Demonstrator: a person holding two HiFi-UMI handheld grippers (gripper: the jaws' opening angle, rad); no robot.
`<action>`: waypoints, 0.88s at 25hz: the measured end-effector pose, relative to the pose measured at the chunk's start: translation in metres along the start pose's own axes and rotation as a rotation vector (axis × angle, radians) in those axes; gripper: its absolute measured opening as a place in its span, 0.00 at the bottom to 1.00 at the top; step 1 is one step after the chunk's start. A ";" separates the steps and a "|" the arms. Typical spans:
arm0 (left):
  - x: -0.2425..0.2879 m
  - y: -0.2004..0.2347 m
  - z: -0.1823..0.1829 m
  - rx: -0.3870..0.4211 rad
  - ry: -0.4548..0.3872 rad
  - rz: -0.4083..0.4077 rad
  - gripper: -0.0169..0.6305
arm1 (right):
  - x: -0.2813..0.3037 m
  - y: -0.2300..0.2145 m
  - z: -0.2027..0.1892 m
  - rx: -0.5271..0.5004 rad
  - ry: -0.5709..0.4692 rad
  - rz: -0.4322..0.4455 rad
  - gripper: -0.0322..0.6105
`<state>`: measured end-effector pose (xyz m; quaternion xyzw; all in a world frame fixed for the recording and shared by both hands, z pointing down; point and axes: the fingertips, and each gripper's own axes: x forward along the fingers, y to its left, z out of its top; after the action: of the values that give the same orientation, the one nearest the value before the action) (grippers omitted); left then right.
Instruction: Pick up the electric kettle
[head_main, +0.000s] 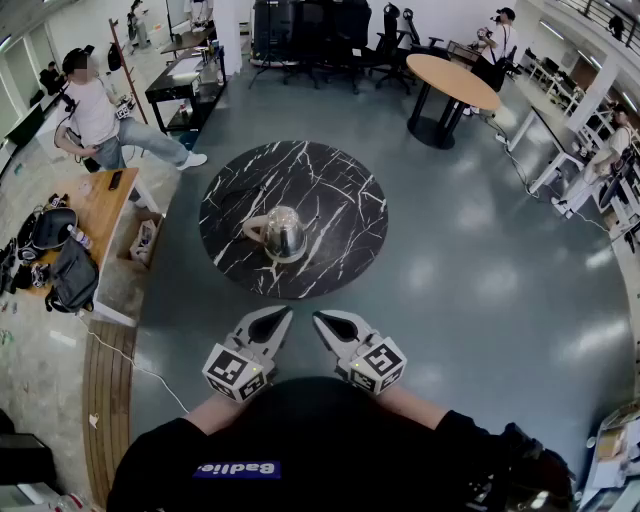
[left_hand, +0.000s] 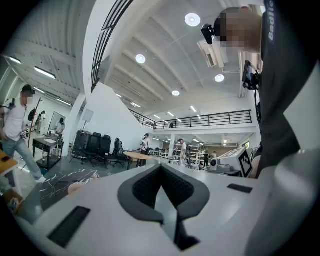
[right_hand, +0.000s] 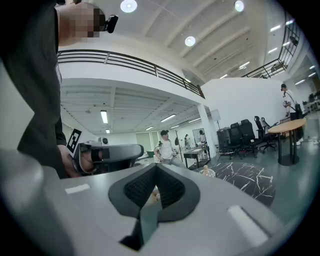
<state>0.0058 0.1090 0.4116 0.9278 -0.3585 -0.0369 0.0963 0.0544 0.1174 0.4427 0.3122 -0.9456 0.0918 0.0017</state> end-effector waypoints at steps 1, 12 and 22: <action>0.000 0.000 0.000 0.000 0.001 0.001 0.04 | 0.000 0.000 0.000 -0.002 0.000 -0.001 0.05; -0.004 -0.001 -0.002 -0.002 0.002 0.011 0.04 | 0.001 0.003 -0.003 0.005 0.004 0.010 0.05; -0.010 -0.002 0.003 -0.006 0.002 0.035 0.04 | -0.001 0.002 0.000 0.043 -0.010 0.020 0.05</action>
<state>-0.0008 0.1167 0.4086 0.9211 -0.3745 -0.0351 0.1001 0.0537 0.1198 0.4419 0.3030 -0.9465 0.1107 -0.0106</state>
